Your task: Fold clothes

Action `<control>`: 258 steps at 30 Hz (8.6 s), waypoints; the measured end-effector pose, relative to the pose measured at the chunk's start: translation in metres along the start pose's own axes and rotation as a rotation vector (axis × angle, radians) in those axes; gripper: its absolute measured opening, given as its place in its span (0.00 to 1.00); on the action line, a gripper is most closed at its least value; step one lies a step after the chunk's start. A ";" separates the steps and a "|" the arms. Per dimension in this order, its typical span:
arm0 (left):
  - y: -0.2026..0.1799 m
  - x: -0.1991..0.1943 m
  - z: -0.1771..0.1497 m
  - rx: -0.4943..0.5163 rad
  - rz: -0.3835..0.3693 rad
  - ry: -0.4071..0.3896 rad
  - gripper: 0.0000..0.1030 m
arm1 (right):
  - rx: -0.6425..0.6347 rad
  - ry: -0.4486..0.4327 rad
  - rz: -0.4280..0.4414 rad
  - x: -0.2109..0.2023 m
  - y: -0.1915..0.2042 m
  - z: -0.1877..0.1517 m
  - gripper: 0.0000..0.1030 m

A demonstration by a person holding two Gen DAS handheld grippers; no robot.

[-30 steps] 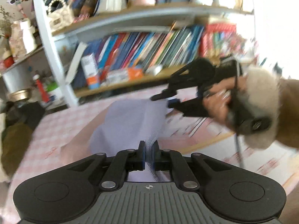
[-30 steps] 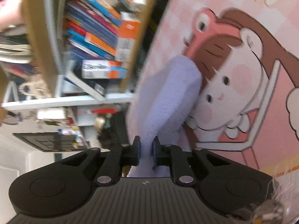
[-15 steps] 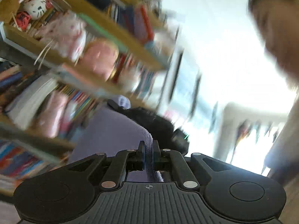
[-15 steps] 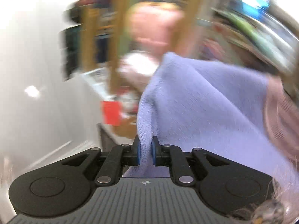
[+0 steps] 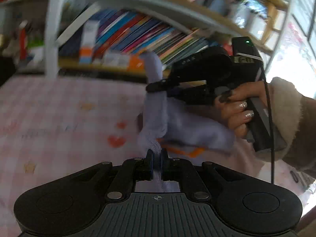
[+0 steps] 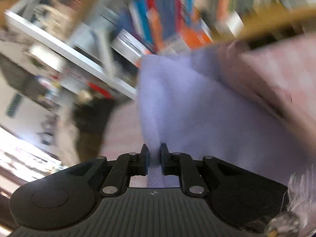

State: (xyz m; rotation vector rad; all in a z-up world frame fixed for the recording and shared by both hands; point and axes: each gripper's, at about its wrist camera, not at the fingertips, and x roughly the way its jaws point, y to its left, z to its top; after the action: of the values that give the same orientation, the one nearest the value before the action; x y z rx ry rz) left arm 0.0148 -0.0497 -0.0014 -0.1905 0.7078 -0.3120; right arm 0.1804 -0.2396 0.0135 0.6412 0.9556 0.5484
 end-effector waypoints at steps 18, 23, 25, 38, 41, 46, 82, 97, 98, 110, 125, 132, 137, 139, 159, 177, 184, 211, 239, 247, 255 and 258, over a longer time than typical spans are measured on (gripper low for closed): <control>0.080 0.007 -0.002 -0.161 0.060 0.097 0.06 | -0.125 -0.028 -0.105 -0.026 0.008 -0.049 0.41; 0.082 0.009 -0.003 -0.145 0.051 0.113 0.09 | -0.166 -0.116 -0.468 -0.101 -0.022 -0.080 0.41; 0.084 0.009 -0.004 -0.148 0.047 0.117 0.10 | -0.169 -0.119 -0.612 -0.124 -0.036 -0.095 0.41; 0.092 0.018 -0.002 -0.175 0.025 0.141 0.05 | -0.102 -0.106 -0.833 -0.127 -0.063 -0.139 0.42; 0.092 0.018 -0.003 -0.168 0.027 0.150 0.05 | -0.144 -0.101 -0.831 -0.123 -0.062 -0.134 0.31; 0.096 0.017 -0.003 -0.188 0.007 0.152 0.05 | -0.169 -0.089 -0.786 -0.116 -0.054 -0.130 0.08; 0.143 -0.001 -0.002 -0.120 -0.023 0.170 0.04 | -0.210 -0.249 -0.855 -0.096 0.056 -0.224 0.07; 0.126 0.013 0.001 0.009 -0.102 0.181 0.04 | 0.023 -0.101 -0.848 -0.135 0.032 -0.291 0.04; 0.126 0.011 0.001 0.010 -0.097 0.182 0.04 | 0.042 -0.111 -0.855 -0.136 0.030 -0.287 0.06; 0.125 -0.004 -0.011 -0.011 -0.096 0.180 0.04 | -0.008 -0.109 -0.867 -0.129 0.011 -0.253 0.08; 0.124 0.001 -0.004 0.016 -0.085 0.193 0.04 | -0.202 0.027 -0.724 -0.115 0.033 -0.266 0.07; 0.119 0.000 -0.005 0.043 -0.081 0.201 0.04 | -0.146 -0.065 -0.802 -0.121 0.022 -0.257 0.07; 0.111 -0.004 -0.011 0.038 -0.094 0.207 0.04 | -0.144 -0.096 -0.853 -0.121 0.013 -0.242 0.07; 0.110 -0.006 -0.012 0.033 -0.094 0.205 0.04 | -0.156 -0.088 -0.856 -0.121 0.013 -0.242 0.07; 0.106 -0.006 -0.011 -0.006 0.034 0.177 0.04 | -0.148 -0.081 -0.808 -0.148 -0.005 -0.233 0.31; -0.066 0.024 0.023 0.307 0.114 0.070 0.24 | -0.288 0.003 -0.597 -0.183 -0.051 -0.214 0.39; -0.156 0.077 0.015 0.530 0.110 0.088 0.49 | -0.247 -0.119 -0.592 -0.209 -0.081 -0.195 0.46; -0.181 0.155 0.031 0.545 0.166 0.016 0.04 | -0.164 -0.126 -0.597 -0.227 -0.106 -0.190 0.46; 0.216 -0.023 0.084 0.082 0.642 -0.144 0.04 | -0.098 -0.203 -0.781 -0.152 -0.002 -0.218 0.46; 0.253 -0.032 0.081 0.043 0.629 -0.134 0.05 | -0.063 -0.243 -0.858 -0.159 0.006 -0.229 0.46; 0.259 -0.048 0.065 -0.019 0.665 -0.111 0.26 | -0.068 -0.235 -0.873 -0.161 0.017 -0.244 0.49; 0.238 -0.064 0.050 -0.017 0.601 -0.116 0.32 | -0.053 -0.243 -0.891 -0.167 0.013 -0.250 0.49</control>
State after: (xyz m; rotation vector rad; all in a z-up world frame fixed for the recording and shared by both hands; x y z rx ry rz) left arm 0.0533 0.1989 0.0092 -0.0056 0.6214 0.2772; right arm -0.1174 -0.2805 0.0115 0.1776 0.8873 -0.2903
